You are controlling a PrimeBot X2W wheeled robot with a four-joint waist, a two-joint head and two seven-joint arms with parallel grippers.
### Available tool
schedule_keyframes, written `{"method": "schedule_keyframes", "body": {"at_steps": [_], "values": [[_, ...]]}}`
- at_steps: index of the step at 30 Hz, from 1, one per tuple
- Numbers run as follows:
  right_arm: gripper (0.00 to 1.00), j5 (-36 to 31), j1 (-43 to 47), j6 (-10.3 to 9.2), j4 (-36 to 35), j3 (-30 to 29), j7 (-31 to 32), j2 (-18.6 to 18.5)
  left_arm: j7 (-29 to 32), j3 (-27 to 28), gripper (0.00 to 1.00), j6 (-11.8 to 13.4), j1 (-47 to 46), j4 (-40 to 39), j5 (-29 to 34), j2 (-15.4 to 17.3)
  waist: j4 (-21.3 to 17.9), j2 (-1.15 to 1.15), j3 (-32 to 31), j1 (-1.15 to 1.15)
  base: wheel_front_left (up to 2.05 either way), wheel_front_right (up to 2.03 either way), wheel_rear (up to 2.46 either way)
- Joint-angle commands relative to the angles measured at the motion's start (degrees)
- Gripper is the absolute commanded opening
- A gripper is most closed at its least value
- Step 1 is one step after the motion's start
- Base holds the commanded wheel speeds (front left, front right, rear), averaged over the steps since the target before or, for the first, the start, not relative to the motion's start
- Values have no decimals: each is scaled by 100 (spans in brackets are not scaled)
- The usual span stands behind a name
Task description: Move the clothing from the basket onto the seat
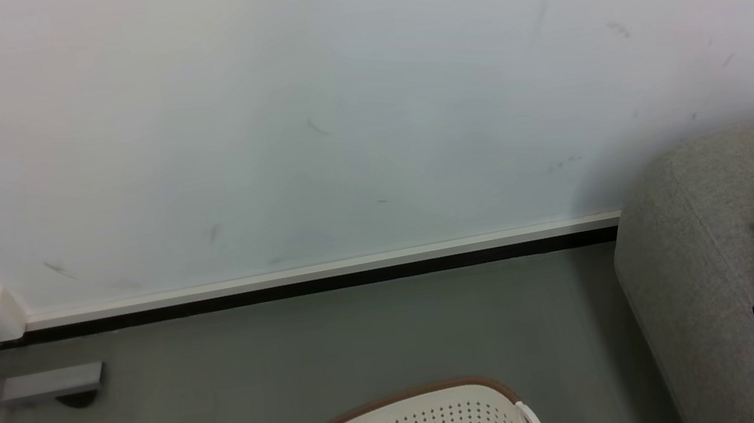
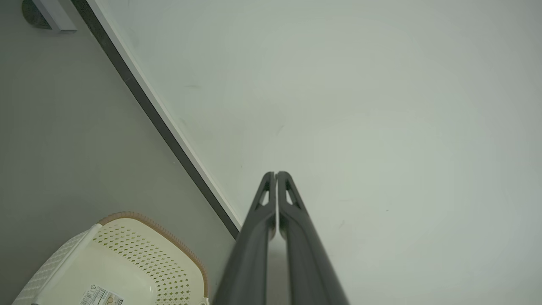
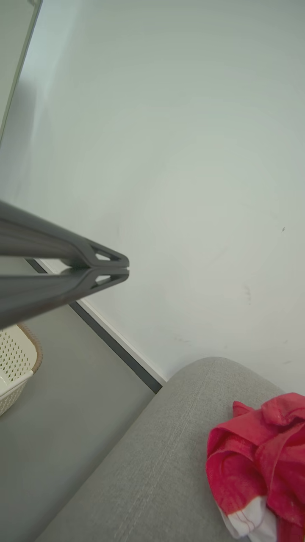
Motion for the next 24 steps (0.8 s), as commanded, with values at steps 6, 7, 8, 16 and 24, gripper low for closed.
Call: {"method": "schedule_keyframes", "body": {"at_steps": [6, 7, 8, 16, 24], "values": [[0, 392, -169, -6, -66, -95, 103, -6, 118, 5, 0, -60, -162, -81, -399, 51, 9, 0, 29, 0, 0, 0, 0], [0, 442, -171, -7, -67, -106, 120, -4, 136, 4, 0, -66, -170, -84, -456, 52, 10, 0, 34, 0, 0, 0, 0], [0, 492, -174, -7, -67, -117, 136, 0, 150, 2, 0, -67, -178, -86, -517, 52, 12, 0, 39, 0, 0, 0, 0], [0, 885, -211, -8, -72, -197, 241, 24, 253, -8, 0, -96, -238, -101, -934, 54, 23, 0, 79, 0, 0, 0, 0], [0, 1251, -251, -8, -78, -269, 343, 48, 362, -17, 0, -124, -292, -115, -1314, 55, 34, 0, 119, 0, 0, 0, 0]]}}
